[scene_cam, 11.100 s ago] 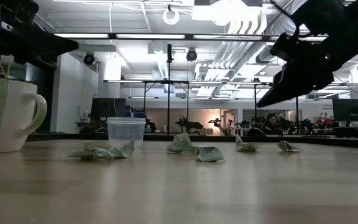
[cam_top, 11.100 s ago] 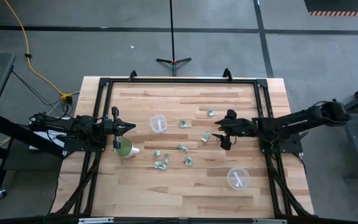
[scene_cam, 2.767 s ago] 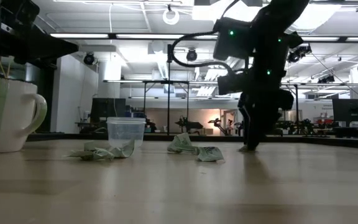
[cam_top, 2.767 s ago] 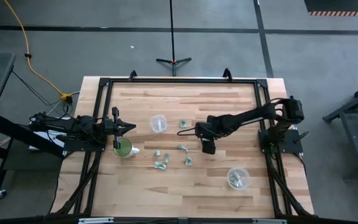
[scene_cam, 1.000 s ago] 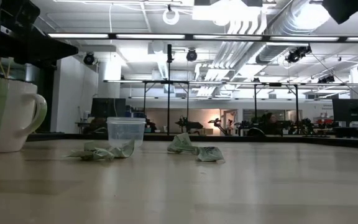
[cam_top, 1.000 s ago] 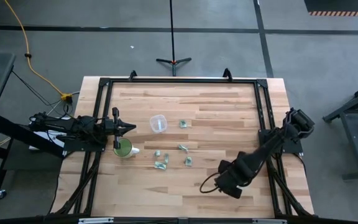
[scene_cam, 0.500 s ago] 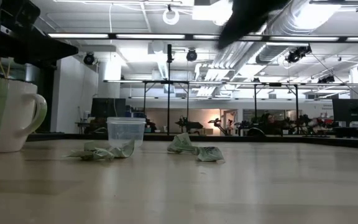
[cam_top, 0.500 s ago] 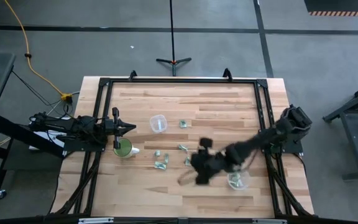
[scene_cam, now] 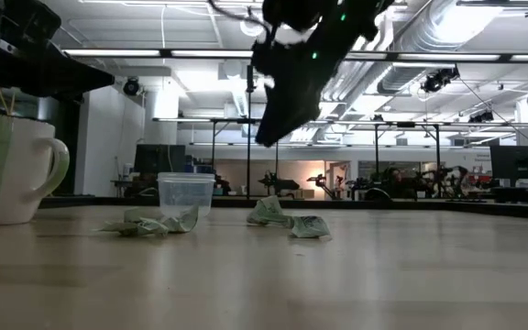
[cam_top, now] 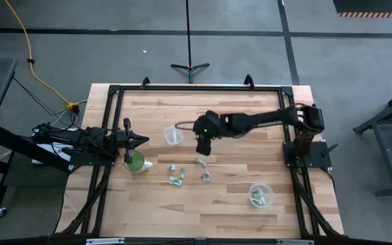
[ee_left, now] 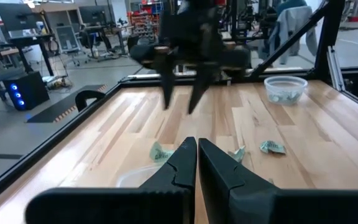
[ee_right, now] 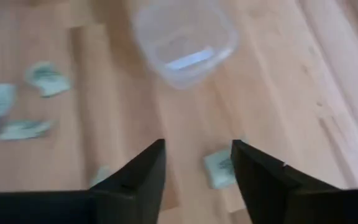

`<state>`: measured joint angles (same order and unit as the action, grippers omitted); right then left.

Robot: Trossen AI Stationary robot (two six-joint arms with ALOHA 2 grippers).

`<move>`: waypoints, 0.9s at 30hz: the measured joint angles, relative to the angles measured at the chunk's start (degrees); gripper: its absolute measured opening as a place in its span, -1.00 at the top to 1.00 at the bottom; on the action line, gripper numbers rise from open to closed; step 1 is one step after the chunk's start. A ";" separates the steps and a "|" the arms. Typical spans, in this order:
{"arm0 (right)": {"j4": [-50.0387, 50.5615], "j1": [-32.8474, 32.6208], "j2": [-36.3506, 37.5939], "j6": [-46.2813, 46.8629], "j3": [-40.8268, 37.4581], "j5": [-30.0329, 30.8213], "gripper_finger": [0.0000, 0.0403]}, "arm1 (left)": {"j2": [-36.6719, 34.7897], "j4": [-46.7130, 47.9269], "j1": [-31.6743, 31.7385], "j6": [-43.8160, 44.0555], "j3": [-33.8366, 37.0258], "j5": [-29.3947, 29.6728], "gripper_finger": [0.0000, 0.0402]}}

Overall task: Pick and place items into bin
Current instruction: Put the green stevia packet into the top transparent bin

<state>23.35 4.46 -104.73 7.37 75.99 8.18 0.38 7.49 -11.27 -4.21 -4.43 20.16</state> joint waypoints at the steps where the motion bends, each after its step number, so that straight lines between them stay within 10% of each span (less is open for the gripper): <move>1: -0.18 1.29 -0.76 -0.15 0.00 -0.13 0.02 | 0.00 -0.01 -0.01 0.02 0.00 0.00 0.75; 11: -3.37 7.81 -9.62 -8.90 -0.02 -7.62 -0.39 | 0.02 -0.01 0.00 0.00 0.00 0.00 0.75; 27: -2.19 10.07 -11.21 -9.99 0.00 -13.37 -0.17 | 0.02 -0.02 0.00 -0.08 0.00 0.01 0.75</move>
<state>21.16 14.52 -115.94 -2.61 75.99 -5.19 0.40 7.48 -11.27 -4.29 -4.43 20.18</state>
